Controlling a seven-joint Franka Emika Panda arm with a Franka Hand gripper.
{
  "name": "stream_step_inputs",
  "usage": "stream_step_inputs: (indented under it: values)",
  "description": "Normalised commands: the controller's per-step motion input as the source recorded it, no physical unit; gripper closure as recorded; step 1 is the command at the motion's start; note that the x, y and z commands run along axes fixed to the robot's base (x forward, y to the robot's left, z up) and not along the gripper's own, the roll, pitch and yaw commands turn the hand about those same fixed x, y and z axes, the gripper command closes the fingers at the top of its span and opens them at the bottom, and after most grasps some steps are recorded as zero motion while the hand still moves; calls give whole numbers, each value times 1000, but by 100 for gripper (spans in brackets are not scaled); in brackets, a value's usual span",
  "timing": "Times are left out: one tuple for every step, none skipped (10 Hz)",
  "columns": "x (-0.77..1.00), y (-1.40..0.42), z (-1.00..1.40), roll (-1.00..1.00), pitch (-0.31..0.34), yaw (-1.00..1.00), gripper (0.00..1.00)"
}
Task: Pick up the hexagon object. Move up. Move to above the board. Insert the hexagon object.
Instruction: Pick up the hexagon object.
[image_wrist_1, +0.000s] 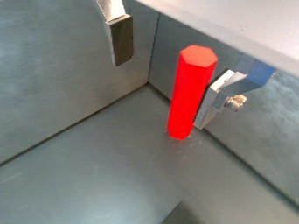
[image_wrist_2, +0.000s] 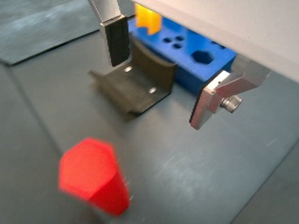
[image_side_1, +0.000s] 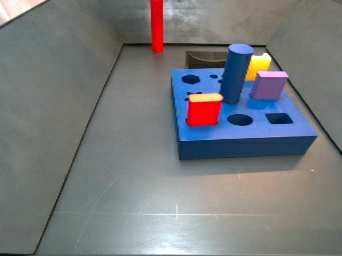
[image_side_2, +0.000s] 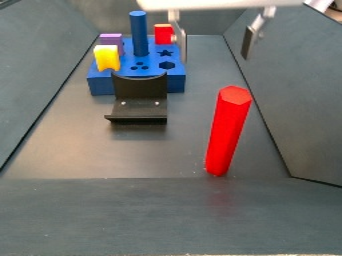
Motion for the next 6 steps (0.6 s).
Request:
stream_step_inputs:
  values:
    - [0, 900, -243, 0, 11, 243, 0]
    - [17, 751, -277, -41, 90, -131, 0]
    - [54, 640, -337, -44, 130, -260, 0]
    - [0, 603, -323, -47, 124, -306, 0]
    - [0, 600, -280, -50, 100, -309, 0]
    - [0, 620, -246, -71, 79, -269, 0]
